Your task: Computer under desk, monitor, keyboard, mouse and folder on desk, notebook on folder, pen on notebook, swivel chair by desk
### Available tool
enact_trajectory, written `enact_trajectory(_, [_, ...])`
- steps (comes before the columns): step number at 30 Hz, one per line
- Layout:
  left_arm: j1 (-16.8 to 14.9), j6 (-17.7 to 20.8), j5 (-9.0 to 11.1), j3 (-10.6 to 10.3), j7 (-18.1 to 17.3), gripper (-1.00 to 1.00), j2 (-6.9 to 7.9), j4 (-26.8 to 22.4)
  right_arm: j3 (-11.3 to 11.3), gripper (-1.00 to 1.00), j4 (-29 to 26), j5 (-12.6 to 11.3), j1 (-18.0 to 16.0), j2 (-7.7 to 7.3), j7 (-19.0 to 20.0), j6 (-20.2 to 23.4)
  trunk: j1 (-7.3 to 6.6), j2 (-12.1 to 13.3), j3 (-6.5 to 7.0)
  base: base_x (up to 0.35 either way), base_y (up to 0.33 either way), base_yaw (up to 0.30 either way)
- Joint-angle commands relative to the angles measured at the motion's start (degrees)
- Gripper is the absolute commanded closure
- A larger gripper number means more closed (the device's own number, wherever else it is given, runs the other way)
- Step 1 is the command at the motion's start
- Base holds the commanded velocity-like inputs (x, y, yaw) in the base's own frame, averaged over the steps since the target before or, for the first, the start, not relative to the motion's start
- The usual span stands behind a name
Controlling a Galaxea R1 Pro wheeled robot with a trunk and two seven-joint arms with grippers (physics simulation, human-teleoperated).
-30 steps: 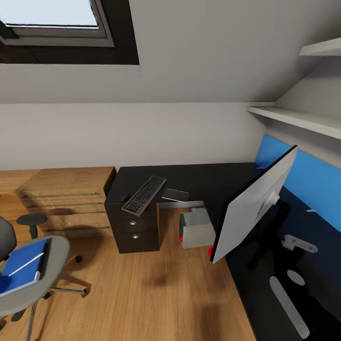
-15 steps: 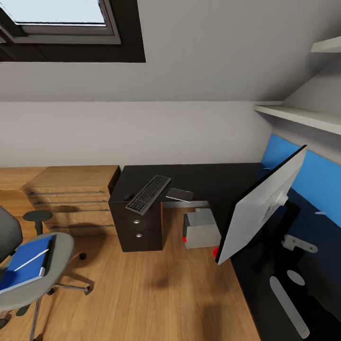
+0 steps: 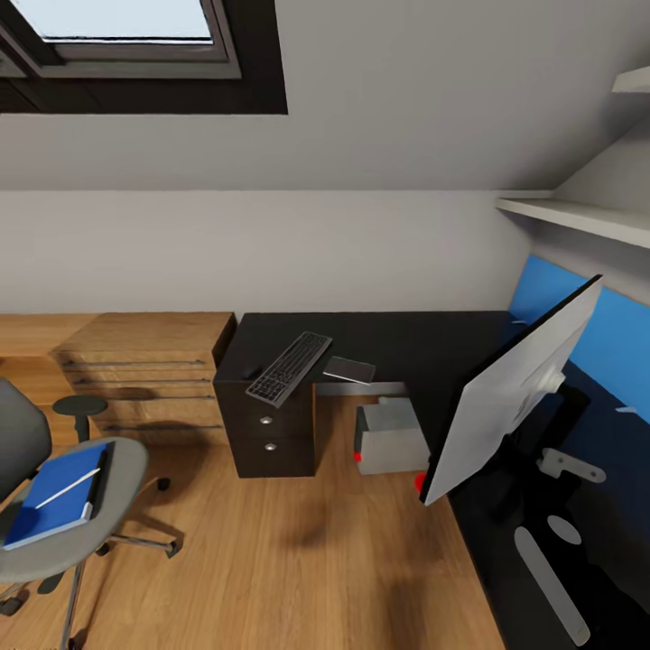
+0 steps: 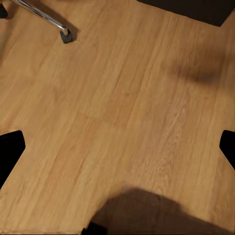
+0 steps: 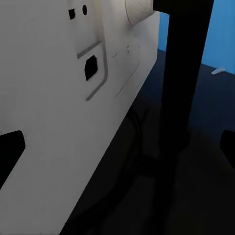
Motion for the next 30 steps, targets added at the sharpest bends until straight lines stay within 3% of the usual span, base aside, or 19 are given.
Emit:
enact_trajectory(1, [-0.03,2.35,0.51,-0.08,0.14,-1.0,-0.05,-1.39,0.17,-1.0,-0.04,-0.37,-0.05,-0.08,-0.41,-0.01,0.24,-0.48,-0.26,0.0,0.0,0.037])
enact_trajectory(5, [-0.04,13.19,0.53,-0.09,1.35,-1.0,-0.3,-7.37,0.14,-1.0,0.07,-0.37,-0.05,-0.09,-0.41,-0.01,1.12,-2.08,-0.98,0.0,0.0,0.022])
enact_trajectory(6, [-0.04,18.04,0.54,-0.12,1.8,-1.0,-0.64,-10.2,0.14,-1.0,0.12,-0.37,-0.05,-0.12,-0.42,-0.01,1.33,-2.49,-1.16,0.0,0.0,0.01])
enact_trajectory(10, [-0.03,24.33,0.52,-0.2,2.52,-1.0,-1.62,-14.84,0.09,-1.0,0.39,-0.37,-0.05,-0.15,-0.4,-0.01,2.21,-4.09,-1.88,0.0,0.0,0.006])
enact_trajectory(15, [-0.05,27.31,0.04,-0.34,2.78,-1.0,-2.72,-18.19,0.05,-1.0,1.02,-0.39,-0.05,-0.19,-0.35,-0.07,2.43,-4.49,-2.06,0.0,0.0,0.002])
enact_trajectory(20, [-0.04,28.23,-2.34,-0.16,2.73,-1.0,-3.36,-19.3,-0.01,-1.0,1.48,-0.44,-0.05,-0.24,-0.34,-0.09,2.43,-4.49,-2.06,0.0,0.0,-0.007])
enact_trajectory(30, [-0.03,28.3,-3.53,0.03,2.74,-1.0,-3.36,-19.37,-0.02,-1.0,1.96,-0.46,-0.05,-0.25,-0.33,-0.1,2.43,-4.49,-1.73,0.0,0.0,-0.103])
